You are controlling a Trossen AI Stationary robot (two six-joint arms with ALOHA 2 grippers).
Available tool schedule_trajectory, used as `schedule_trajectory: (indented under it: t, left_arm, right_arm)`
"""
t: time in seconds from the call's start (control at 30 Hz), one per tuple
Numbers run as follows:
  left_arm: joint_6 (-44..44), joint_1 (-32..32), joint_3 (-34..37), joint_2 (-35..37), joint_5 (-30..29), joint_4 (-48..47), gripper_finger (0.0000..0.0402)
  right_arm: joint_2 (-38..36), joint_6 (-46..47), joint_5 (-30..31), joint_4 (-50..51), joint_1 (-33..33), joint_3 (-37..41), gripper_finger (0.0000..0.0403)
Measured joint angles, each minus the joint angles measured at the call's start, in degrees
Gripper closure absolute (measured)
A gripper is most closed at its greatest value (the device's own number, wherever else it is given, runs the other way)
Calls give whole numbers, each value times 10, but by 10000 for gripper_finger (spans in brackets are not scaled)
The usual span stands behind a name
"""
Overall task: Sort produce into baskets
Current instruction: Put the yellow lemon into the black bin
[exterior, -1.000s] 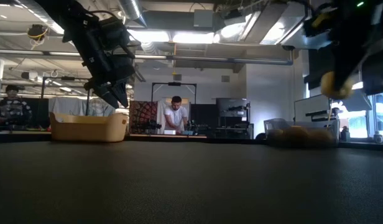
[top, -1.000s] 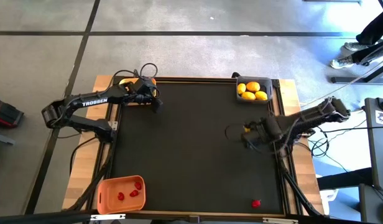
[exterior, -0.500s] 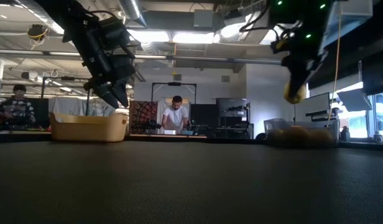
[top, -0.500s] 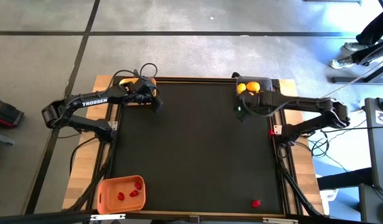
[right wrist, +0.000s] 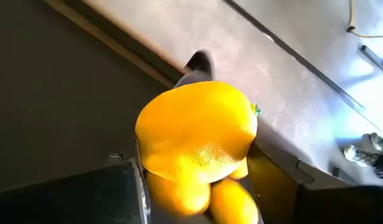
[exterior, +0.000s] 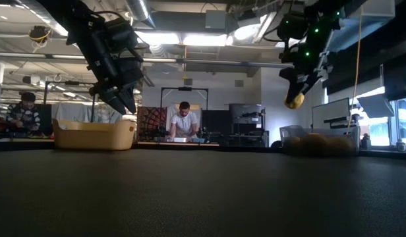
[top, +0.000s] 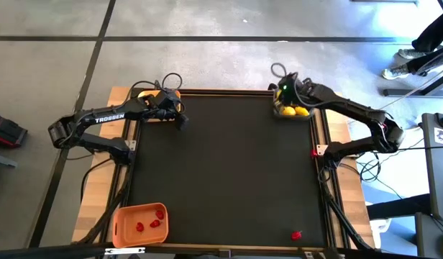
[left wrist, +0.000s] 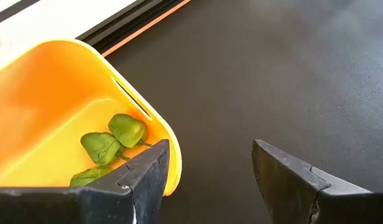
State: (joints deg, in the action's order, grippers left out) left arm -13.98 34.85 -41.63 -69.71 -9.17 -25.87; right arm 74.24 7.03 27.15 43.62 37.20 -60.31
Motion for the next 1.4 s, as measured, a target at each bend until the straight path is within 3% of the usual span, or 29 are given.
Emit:
schedule_trajectory:
  t: [0.5,1.17,1.4]
  left_arm:
    - [0,0,0,0,0,0,178]
    - [6,0,0,0,0,1,178]
    - [6,0,0,0,0,21,178]
  right_arm:
    - [45,-14,-104,-112,147,0,246]
    - [157,-30,-98,-111,153,0,245]
    - [161,-35,-98,-110,153,0,194]
